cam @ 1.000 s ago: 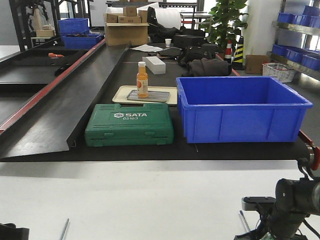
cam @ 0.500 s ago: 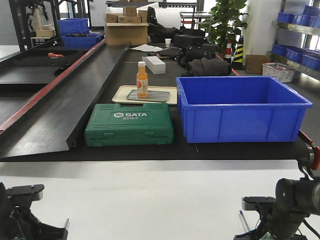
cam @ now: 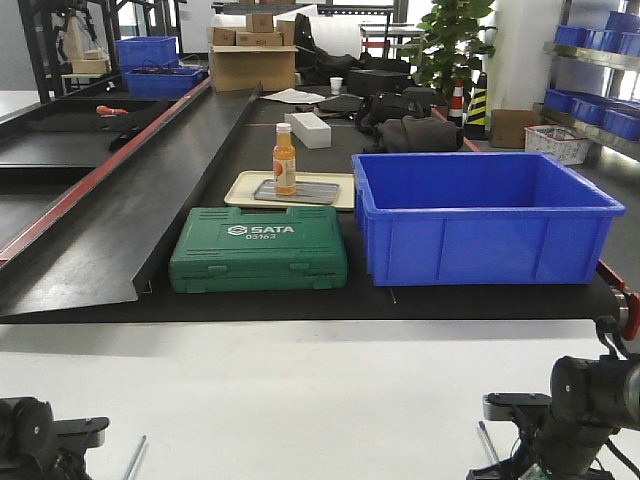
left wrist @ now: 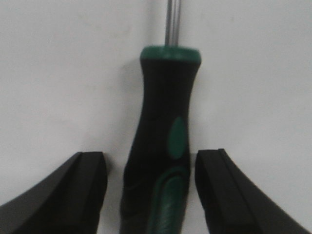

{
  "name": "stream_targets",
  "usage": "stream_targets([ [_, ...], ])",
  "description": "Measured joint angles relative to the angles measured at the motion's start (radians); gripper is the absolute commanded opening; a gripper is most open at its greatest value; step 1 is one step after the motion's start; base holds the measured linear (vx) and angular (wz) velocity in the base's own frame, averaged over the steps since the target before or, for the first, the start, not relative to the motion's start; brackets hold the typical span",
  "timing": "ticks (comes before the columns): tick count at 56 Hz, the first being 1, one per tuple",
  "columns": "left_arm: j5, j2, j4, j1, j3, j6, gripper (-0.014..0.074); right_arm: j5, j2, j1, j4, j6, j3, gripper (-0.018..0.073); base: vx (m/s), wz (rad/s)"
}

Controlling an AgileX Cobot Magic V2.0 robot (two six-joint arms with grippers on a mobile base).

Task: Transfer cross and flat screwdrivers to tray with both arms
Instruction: 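Lower both grippers around the green-black screwdriver handles on the table, then close both grippers on the screwdriver handles and lift them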

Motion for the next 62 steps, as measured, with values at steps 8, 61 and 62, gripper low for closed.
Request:
stream_targets([
  [8,0.014,0.026,0.002,0.000,-0.038,0.000,0.0452,0.002,0.000,0.000,0.001,0.000,-0.001,-0.0008,0.00,0.00],
  [61,0.062,-0.267,0.049,0.000,-0.038,0.062,-0.0006,0.046,-0.245,0.011,0.149,-0.085,0.022,-0.0008,0.00,0.00],
  [62,0.060,-0.286,0.049,0.000,-0.038,0.062,-0.0006,0.046,-0.267,0.013,0.156,-0.092,0.022,-0.0008,0.00,0.00],
])
